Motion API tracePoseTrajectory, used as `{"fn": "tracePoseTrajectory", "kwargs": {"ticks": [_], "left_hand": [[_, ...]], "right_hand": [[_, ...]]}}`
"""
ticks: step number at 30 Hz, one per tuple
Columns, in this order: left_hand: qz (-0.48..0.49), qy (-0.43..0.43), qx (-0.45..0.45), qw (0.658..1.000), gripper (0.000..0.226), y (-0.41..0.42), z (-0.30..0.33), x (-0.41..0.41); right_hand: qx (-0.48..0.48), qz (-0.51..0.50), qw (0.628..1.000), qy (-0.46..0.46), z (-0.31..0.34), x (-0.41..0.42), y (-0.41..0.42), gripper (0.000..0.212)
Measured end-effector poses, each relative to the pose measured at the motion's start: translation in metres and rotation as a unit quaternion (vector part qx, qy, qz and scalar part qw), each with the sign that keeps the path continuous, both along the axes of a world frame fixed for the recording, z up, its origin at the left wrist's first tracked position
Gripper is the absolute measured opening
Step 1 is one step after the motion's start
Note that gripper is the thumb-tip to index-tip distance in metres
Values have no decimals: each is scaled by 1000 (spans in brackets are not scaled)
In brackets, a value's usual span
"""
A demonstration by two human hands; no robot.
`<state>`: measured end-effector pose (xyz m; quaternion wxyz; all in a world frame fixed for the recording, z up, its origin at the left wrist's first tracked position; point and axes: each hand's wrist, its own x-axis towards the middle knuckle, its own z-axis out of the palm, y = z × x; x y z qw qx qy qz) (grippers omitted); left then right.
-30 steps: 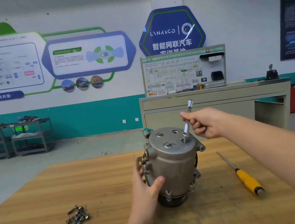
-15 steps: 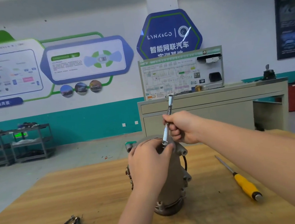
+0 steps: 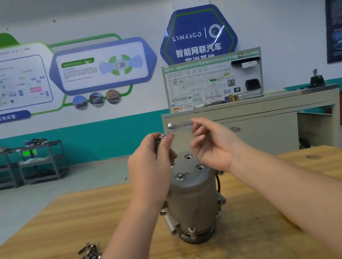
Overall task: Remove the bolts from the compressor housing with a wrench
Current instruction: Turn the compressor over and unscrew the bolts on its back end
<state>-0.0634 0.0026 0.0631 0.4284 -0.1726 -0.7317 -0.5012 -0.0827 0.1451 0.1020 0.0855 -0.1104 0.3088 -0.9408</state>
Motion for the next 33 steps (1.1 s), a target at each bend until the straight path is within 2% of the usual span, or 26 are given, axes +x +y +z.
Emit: {"fn": "tracePoseTrajectory", "kwargs": {"ticks": [2,5,7,10,11,13,18,23,24,25,26,28,29,31,33], "left_hand": [[52,-15,-3,999,17,-28,-11,-6],[173,-106,-1,979,14,-82,-45,-22],[269,-205,-63,939,26,-118,-73,-35],[346,-344,-144,861,25,-158,-109,-45],[352,-373,-162,843,23,-165,-119,-46],[342,-402,-189,828,20,-174,-135,-47],[309,-419,-213,827,20,-175,-158,-51],[320,-429,-228,813,27,-170,-157,-44],[327,-421,-226,815,36,-165,-153,-42],[325,-389,-198,839,45,-157,-146,-38],[299,-338,-140,881,51,-145,-137,-32],[172,-219,-5,960,58,-116,-112,-19],[91,-185,38,978,63,-99,-97,-14],[-27,-189,60,980,65,-72,-76,-11],[-88,-202,74,973,52,-54,-68,-13]], "right_hand": [[-31,-19,999,21,0,10,6,12],[120,-144,979,75,-18,16,9,32],[191,-221,948,124,-36,18,7,42],[231,-295,913,161,-56,21,6,50],[235,-310,906,166,-60,23,7,52],[226,-322,904,170,-67,27,5,53],[227,-344,892,187,-73,38,-6,51],[281,-368,855,235,-71,49,-21,47],[294,-374,845,243,-71,50,-25,47],[308,-382,836,248,-71,50,-27,47],[320,-391,826,251,-70,49,-30,46],[335,-409,811,251,-70,46,-33,44],[341,-416,805,249,-70,45,-35,43],[353,-430,794,245,-70,40,-37,43],[361,-442,785,240,-68,37,-39,43]]}}
